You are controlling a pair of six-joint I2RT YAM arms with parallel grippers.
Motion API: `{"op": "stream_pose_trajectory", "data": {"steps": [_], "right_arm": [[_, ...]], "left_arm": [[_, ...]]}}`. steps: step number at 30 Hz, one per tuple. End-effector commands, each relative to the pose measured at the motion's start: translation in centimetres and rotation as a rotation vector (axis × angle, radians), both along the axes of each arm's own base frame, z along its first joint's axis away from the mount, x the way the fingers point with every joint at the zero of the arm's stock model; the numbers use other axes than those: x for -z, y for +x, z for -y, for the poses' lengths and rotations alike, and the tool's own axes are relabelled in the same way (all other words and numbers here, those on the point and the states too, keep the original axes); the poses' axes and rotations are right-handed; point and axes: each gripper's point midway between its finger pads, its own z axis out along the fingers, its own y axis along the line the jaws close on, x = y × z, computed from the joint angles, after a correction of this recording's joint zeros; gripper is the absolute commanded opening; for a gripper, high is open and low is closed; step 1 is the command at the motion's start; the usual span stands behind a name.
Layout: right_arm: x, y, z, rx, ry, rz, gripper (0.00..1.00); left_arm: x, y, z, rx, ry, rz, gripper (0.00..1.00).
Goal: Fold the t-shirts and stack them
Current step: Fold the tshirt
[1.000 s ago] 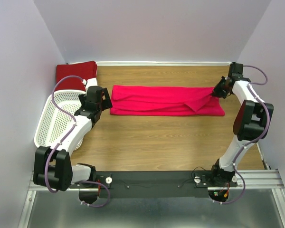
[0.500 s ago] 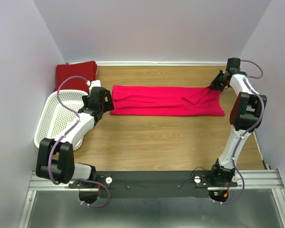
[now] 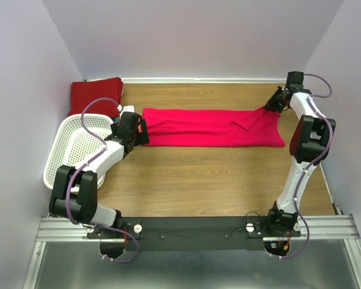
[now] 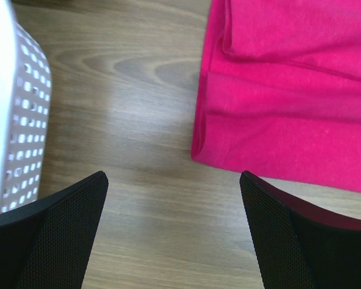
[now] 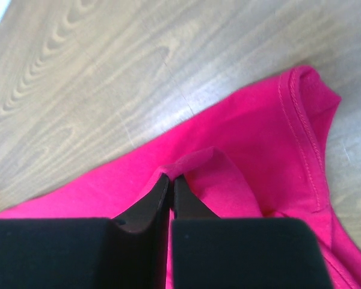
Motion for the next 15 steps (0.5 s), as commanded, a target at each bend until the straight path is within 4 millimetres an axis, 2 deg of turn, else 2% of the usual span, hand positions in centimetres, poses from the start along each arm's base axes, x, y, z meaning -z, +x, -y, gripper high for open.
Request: {"op": "stream_pose_trajectory", "data": {"steps": [1,2,5,6,10,15], "right_arm": [[0.2,1.9,0.2,0.023,0.005,0.038,0.13],[0.4,1.9,0.2,0.024,0.006,0.036,0.2],[0.2,1.6,-0.1,0.0,-0.036,0.04,0.32],[-0.8,1.6,0.1,0.001,-0.077,0.056,0.37],[-1.8,0.8,0.1,-0.028,-0.157,0.066,0.39],[-3.2,-0.5,-0.7,-0.065,-0.169,0.085,0.53]], "left_arm": [[1.0,-0.1,1.5,0.062,-0.012,-0.041,0.98],[1.1,-0.1,1.5,0.057,-0.019,-0.045,0.98],[1.3,0.0,1.9,0.055,-0.045,-0.055,0.98],[1.1,0.1,2.2,0.051,-0.058,-0.054,0.98],[0.7,1.0,3.2,0.058,-0.108,-0.051,0.98],[-0.2,2.4,4.4,0.062,-0.16,-0.044,0.95]]}}
